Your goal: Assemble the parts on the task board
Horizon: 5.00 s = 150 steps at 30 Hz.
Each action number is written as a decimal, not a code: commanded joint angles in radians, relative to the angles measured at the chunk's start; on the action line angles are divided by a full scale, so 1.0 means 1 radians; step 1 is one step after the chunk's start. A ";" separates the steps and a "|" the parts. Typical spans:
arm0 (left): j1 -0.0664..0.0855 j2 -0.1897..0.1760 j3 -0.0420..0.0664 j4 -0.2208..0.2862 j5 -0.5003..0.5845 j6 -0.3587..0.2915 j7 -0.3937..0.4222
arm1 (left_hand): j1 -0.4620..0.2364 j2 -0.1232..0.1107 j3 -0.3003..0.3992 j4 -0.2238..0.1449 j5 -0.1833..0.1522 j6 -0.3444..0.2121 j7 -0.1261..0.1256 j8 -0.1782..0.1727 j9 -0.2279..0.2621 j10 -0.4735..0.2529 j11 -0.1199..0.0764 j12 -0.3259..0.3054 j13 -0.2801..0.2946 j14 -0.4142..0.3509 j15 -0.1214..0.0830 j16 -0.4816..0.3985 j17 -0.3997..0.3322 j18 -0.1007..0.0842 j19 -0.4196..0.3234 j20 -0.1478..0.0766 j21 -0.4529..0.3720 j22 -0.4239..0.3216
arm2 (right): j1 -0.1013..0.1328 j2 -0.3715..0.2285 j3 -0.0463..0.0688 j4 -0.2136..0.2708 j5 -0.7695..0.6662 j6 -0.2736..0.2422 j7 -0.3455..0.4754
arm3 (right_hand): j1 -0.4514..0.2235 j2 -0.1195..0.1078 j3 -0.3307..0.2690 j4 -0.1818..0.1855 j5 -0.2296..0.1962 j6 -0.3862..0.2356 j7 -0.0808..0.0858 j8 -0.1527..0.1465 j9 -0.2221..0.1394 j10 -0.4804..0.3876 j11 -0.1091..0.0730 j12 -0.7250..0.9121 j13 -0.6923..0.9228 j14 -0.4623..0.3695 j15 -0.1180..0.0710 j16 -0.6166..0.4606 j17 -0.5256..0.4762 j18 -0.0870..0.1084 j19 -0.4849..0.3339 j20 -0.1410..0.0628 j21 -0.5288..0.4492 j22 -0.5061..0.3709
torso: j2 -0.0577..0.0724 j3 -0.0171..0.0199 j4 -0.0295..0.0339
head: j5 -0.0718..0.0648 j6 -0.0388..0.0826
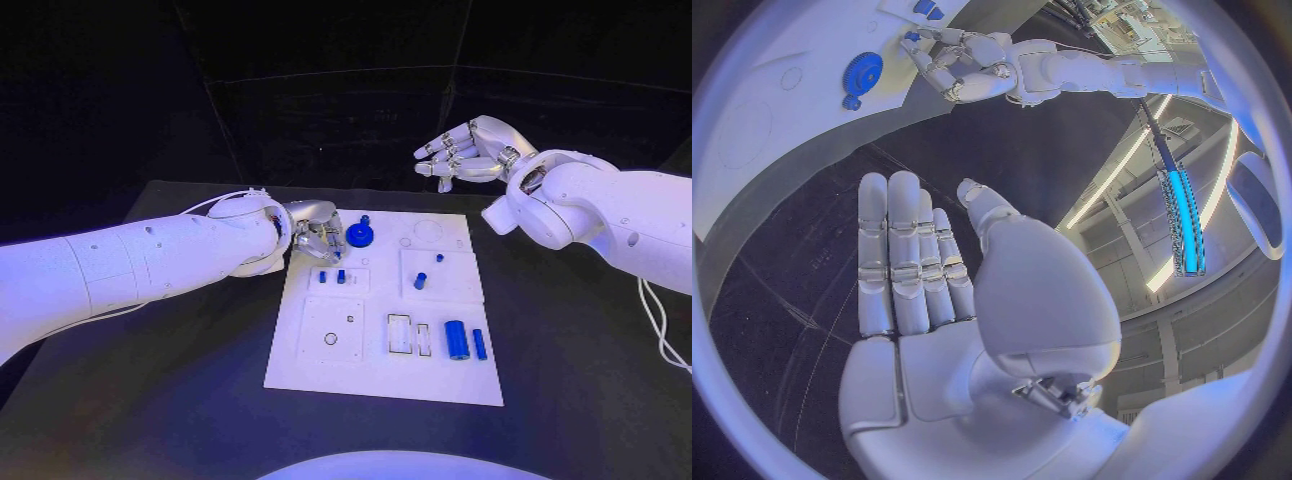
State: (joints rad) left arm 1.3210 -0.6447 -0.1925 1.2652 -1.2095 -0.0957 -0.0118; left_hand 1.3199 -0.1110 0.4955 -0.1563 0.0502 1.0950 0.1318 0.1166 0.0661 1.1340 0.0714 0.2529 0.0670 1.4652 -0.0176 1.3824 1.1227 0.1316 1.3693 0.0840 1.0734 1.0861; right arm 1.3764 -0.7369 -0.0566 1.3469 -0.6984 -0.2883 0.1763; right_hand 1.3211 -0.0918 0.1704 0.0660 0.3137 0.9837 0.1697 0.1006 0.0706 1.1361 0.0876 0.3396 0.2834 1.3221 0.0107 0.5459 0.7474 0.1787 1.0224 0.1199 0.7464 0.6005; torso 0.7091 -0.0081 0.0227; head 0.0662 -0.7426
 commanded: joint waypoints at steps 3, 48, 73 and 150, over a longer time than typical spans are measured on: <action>0.000 0.002 0.000 0.003 -0.001 -0.001 0.010 | -0.010 -0.005 -0.010 -0.003 0.002 -0.020 0.001 -0.012 -0.002 -0.025 0.003 -0.008 -0.001 0.026 0.007 0.004 -0.002 -0.011 -0.003 0.006 -0.005 0.002 | 0.002 0.001 0.001 0.001 0.000 0.003 0.009 | 0.005 0.007 0.005 0.004 0.007 -0.009 0.001 0.003 0.001 -0.006 0.000 0.005 -0.001 -0.006 0.003 -0.005 -0.001 0.003 -0.006 0.003 -0.005 0.001 | 0.000 0.0004 0.0000 | 0.000 -0.001; 0.001 -0.116 0.001 0.036 0.416 -0.183 0.210 | -0.013 0.015 -0.049 -0.009 0.004 -0.043 0.018 -0.029 0.004 -0.149 0.028 0.042 0.008 0.002 0.027 -0.023 -0.079 0.010 -0.047 0.027 -0.102 -0.073 | -0.037 -0.057 0.000 -0.009 -0.333 0.016 -0.052 | 0.114 0.008 0.106 -0.080 -0.048 0.065 -0.015 0.040 0.009 0.001 -0.011 -0.069 -0.073 0.086 -0.020 0.039 -0.014 0.007 0.055 -0.022 0.052 0.040 | -0.002 0.0009 -0.0003 | -0.020 0.017; 0.000 -0.188 -0.002 0.147 1.242 -0.097 0.522 | -0.044 0.057 -0.058 0.029 0.005 -0.027 0.020 -0.026 0.004 -0.098 0.015 0.148 0.014 -0.201 0.024 -0.286 -0.547 0.053 -0.220 0.027 -0.397 -0.299 | -0.156 -0.120 0.000 0.112 -0.951 0.050 -0.216 | 0.051 -0.051 0.226 -0.108 -0.116 0.069 -0.011 -0.005 -0.004 0.001 0.003 -0.237 -0.169 0.164 -0.011 0.314 0.177 -0.039 0.185 -0.018 0.309 0.321 | 0.001 -0.0006 -0.0032 | -0.076 0.035; 0.000 -0.206 -0.003 0.155 1.252 -0.081 0.486 | -0.051 0.061 -0.077 0.037 0.005 -0.045 0.029 -0.034 0.000 -0.114 0.021 0.161 0.010 -0.230 0.028 -0.325 -0.613 0.051 -0.225 0.029 -0.423 -0.317 | -0.185 -0.116 0.001 0.185 -0.982 -0.090 -0.265 | 0.062 -0.010 0.396 -0.154 -0.211 0.163 -0.030 -0.018 0.009 0.102 -0.021 -0.204 -0.212 0.190 -0.028 0.605 0.364 -0.098 0.334 -0.031 0.586 0.646 | -0.002 -0.0016 -0.0033 | -0.076 0.021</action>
State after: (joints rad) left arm 1.3200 -0.8509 -0.1959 1.4208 0.0378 -0.1863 0.4716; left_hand 1.2709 -0.0578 0.4239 -0.1202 0.0502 1.0558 0.1570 0.0855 0.0675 1.0218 0.0913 0.4105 0.0777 1.2417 0.0091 1.0630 0.5107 0.1703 1.1528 0.1111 0.6542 0.7699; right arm 1.1890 -0.8438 -0.0564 1.5134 -1.7076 -0.3281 -0.1073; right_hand 1.3843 -0.1022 0.5596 -0.0890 0.0989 1.1477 0.1371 0.0888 0.0806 1.2384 0.0677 0.1390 0.0701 1.4651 -0.0147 1.1441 1.1107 0.1005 1.3477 0.0876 1.3297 1.2452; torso 0.7076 -0.0094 0.0198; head -0.0127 -0.7204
